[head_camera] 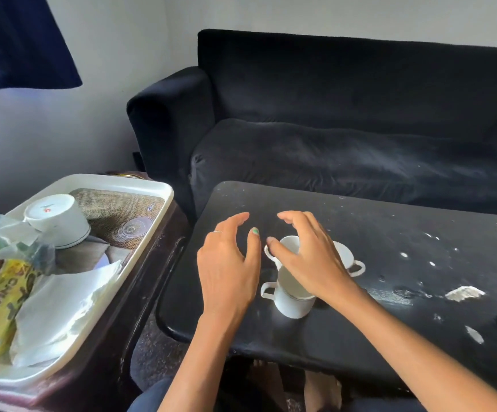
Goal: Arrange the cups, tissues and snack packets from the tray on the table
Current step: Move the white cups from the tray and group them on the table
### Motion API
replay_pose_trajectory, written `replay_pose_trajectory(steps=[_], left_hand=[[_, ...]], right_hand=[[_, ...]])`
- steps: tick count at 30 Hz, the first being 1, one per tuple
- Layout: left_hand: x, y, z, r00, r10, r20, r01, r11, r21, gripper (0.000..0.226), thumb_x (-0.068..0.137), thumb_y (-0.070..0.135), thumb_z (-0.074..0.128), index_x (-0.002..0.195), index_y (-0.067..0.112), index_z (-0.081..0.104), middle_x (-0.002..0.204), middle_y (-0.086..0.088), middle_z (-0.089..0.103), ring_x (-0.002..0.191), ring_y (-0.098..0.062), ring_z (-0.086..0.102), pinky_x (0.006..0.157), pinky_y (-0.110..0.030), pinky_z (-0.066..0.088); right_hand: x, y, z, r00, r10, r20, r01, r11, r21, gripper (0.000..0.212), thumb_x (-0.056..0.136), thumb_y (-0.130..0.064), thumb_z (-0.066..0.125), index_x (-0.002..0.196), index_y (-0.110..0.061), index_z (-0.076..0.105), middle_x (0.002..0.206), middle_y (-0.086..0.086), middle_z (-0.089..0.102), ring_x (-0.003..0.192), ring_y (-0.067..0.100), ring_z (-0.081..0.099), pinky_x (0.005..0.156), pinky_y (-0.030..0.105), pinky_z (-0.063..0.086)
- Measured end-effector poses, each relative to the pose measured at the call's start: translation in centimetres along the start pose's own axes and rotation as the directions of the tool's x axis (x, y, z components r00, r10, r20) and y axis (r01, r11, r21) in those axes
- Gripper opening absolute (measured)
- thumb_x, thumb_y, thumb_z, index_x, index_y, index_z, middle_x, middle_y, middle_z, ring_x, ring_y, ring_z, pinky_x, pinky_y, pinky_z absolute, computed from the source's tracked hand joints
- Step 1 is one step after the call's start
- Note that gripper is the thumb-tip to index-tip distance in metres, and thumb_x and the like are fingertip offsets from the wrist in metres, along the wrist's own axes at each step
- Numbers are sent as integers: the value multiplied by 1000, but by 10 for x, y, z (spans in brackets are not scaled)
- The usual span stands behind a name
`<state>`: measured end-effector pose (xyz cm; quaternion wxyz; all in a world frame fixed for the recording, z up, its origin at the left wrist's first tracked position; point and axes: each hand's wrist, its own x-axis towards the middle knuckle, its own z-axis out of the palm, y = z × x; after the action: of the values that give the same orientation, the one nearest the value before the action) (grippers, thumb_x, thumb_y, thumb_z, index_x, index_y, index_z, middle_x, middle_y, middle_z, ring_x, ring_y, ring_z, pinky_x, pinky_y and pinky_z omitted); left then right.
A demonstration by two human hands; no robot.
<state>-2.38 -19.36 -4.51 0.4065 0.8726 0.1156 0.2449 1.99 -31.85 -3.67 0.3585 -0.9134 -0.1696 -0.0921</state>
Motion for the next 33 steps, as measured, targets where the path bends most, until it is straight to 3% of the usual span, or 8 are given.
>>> replay_pose_trajectory(steps=[7, 12, 15, 20, 23, 25, 29, 33], left_hand=[[21, -11, -26, 952, -96, -289, 85, 995, -50, 39, 93, 30, 51, 131, 22, 50, 132, 5, 55, 120, -15, 49, 102, -32, 35], [31, -33, -53, 823, -317, -470, 232, 945, -231, 49, 92, 25, 51, 139, 19, 42, 144, -2, 45, 130, -20, 42, 108, -41, 33], [38, -41, -64, 732, -443, -519, 284, 889, -358, 54, 93, 20, 50, 144, 14, 35, 151, -4, 36, 137, -21, 35, 112, -37, 27], [42, -52, -80, 600, -648, -470, 306, 728, -613, 53, 97, 24, 42, 148, 17, 29, 156, -1, 28, 141, -17, 28, 112, -27, 19], [44, -58, -89, 558, -721, -411, 301, 637, -709, 54, 98, 28, 39, 150, 21, 26, 156, 2, 27, 142, -15, 28, 115, -34, 25], [46, -59, -94, 543, -747, -383, 275, 589, -760, 54, 97, 31, 39, 150, 24, 26, 155, 3, 30, 140, -13, 31, 112, -31, 27], [48, -62, -102, 514, -801, -306, 239, 477, -846, 53, 97, 36, 39, 149, 29, 26, 151, 7, 37, 136, -10, 36, 99, -23, 29], [49, -65, -106, 505, -829, -239, 257, 409, -875, 52, 97, 41, 37, 148, 31, 28, 148, 7, 42, 133, -13, 41, 106, -30, 32]], right_hand=[[16, -37, 38, 991, -131, 14, 129, 985, 118, 35, 87, -29, 60, 120, -25, 53, 118, -13, 51, 117, 9, 49, 100, 29, 40], [34, -78, 76, 978, -197, 68, 171, 947, 273, 26, 86, -25, 61, 111, -32, 57, 112, -16, 56, 109, -1, 52, 84, 3, 35], [53, -114, 99, 958, -263, 117, 211, 919, 334, 23, 85, -19, 63, 107, -26, 60, 111, -10, 58, 104, 2, 55, 82, 3, 37], [87, -171, 135, 892, -300, 339, 224, 943, 246, 34, 84, -16, 65, 117, -15, 58, 123, 2, 53, 113, 14, 53, 90, 14, 36], [97, -195, 153, 799, -283, 530, 231, 959, 165, 55, 82, -25, 69, 132, -20, 45, 138, 3, 39, 124, 18, 43, 103, 27, 35], [100, -208, 164, 730, -295, 616, 261, 954, 147, 70, 81, -27, 70, 140, -23, 33, 144, 4, 30, 132, 20, 34, 104, 27, 29], [103, -229, 187, 702, -317, 637, 278, 946, 164, 88, 78, -21, 73, 147, -25, 17, 150, 4, 19, 137, 22, 26, 104, 27, 27], [108, -241, 205, 712, -316, 627, 237, 949, 209, 92, 73, -11, 76, 147, -21, 21, 146, 8, 25, 134, 21, 32, 96, 19, 27]])
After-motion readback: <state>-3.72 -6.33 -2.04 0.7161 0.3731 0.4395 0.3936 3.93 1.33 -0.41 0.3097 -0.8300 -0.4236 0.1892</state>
